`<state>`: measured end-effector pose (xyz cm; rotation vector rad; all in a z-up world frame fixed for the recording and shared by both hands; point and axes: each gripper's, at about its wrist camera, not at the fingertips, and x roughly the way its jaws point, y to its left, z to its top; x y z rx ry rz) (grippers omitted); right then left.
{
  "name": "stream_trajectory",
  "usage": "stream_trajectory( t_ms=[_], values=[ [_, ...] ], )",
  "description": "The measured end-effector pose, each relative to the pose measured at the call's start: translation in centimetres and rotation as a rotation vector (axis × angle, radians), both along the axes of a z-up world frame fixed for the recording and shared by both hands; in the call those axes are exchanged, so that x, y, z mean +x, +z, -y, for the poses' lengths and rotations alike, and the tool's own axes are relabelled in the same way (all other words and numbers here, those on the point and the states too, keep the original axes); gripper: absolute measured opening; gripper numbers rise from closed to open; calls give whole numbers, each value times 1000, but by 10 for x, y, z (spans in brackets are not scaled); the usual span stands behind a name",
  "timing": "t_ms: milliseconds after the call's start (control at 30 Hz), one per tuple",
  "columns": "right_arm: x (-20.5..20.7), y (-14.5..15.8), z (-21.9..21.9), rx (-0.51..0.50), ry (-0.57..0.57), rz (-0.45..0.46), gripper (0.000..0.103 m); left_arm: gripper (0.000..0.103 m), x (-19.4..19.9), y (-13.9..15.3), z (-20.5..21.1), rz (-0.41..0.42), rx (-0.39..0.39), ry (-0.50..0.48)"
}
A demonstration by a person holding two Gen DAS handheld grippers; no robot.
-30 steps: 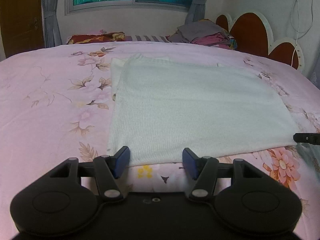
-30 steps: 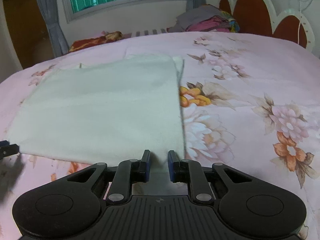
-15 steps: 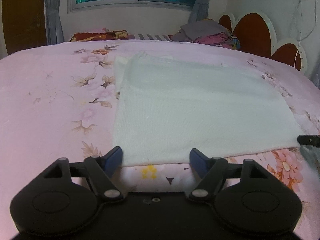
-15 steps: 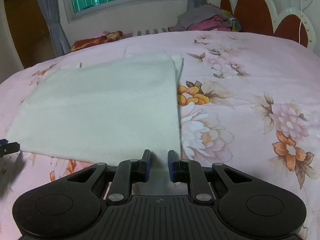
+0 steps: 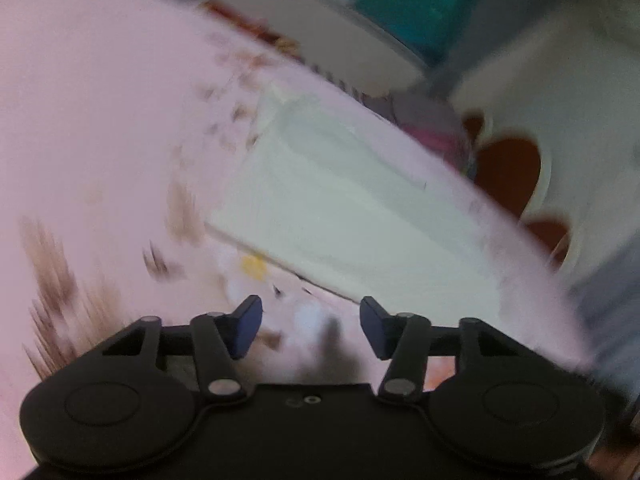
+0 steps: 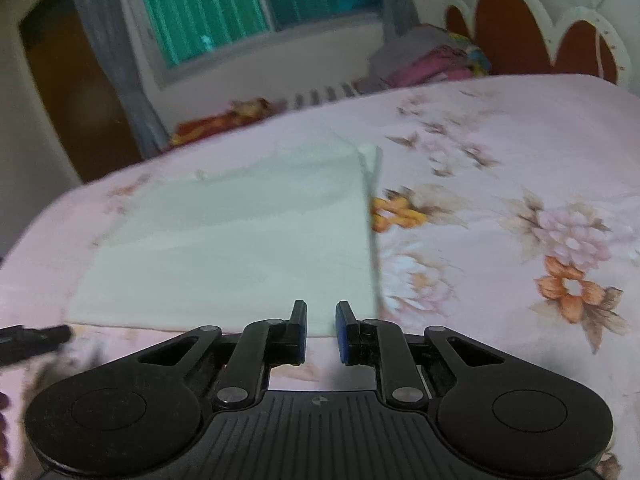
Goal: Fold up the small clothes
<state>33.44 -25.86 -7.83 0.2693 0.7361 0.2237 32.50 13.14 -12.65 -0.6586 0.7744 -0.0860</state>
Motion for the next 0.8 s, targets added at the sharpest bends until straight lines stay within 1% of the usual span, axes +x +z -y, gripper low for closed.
stream_trajectory(
  t_ms=[67,133,200,233,400,467,633,667,700,733,800],
  values=[
    [-2,7,-8,24,24,19,16,49,1,-12,-2,-6,-93,70],
    [-2,12,-19,25,47,27,16,49,4,-22,-4,23,-165,129],
    [4,12,-28,26,61,25,16,49,13,-30,-6,51,-224,171],
    [8,12,-32,25,64,23,16,46,20,-33,-7,69,-240,187],
    [50,4,-53,38,57,-12,16,35,61,-42,-17,100,-270,224],
    [70,2,-64,40,63,-12,16,28,75,-46,-20,110,-274,234],
    [125,-6,-100,35,81,-15,16,26,96,-47,-23,138,-286,230],
    [133,-8,-105,36,86,-16,16,23,96,-48,-24,139,-293,232],
    [141,-10,-111,33,93,-15,7,20,98,-50,-25,134,-298,239],
    [148,-12,-117,26,100,-13,0,12,99,-52,-26,127,-301,246],
    [155,-16,-128,10,107,-4,0,10,100,-56,-29,123,-311,249]
  ],
)
